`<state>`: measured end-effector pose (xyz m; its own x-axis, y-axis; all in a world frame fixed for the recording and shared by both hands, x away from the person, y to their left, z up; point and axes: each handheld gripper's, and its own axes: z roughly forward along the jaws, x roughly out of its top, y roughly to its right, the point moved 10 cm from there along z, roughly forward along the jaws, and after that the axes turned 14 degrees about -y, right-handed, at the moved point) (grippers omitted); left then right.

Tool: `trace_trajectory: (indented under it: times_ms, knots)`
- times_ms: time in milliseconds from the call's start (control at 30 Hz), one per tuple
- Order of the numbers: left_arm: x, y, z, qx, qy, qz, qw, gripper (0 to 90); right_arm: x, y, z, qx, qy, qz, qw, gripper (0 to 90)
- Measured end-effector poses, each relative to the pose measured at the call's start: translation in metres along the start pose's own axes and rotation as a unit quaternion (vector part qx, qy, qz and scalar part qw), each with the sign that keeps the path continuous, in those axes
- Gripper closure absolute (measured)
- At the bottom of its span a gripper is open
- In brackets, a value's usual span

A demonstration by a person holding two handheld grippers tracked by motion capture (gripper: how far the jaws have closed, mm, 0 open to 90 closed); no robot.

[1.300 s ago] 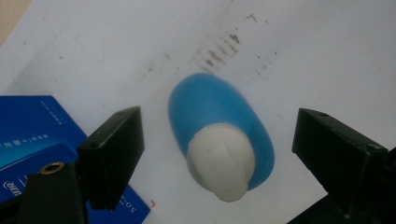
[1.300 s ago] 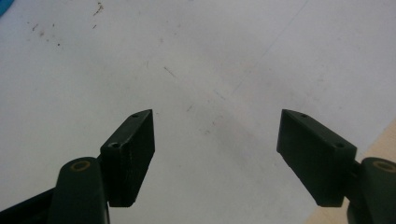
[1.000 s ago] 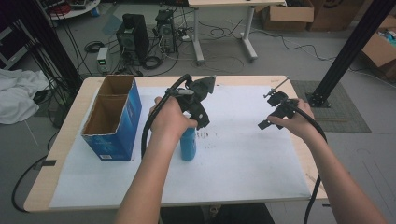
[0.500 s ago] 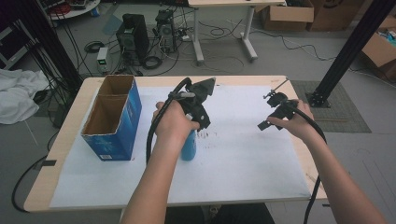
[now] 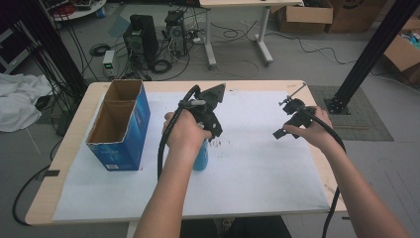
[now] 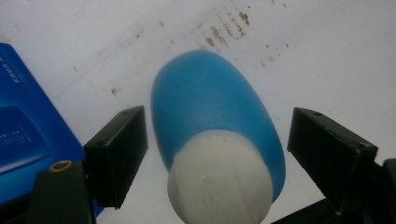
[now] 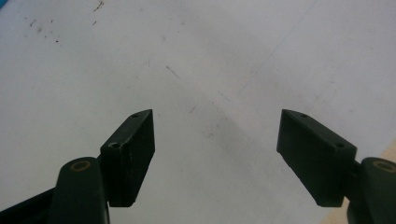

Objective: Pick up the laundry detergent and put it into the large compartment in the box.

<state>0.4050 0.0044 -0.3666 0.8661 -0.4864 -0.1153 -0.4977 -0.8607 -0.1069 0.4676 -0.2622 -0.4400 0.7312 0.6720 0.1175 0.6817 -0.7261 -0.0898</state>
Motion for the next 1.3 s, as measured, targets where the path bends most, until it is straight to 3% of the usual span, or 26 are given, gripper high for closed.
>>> trace_trajectory:
  times_ms: [533, 1300]
  knots:
    - [0.002, 0.002, 0.008, -0.007, -0.003, -0.017, 0.9998, 21.0, -0.001, 0.0, 0.001, -0.002, -0.001, 0.0, 1.0, 28.0]
    - [0.003, 0.002, 0.01, -0.011, -0.003, -0.024, 0.9996, 21.0, -0.001, 0.0, 0.003, 0.0, -0.003, 0.0, 1.0, 28.0]
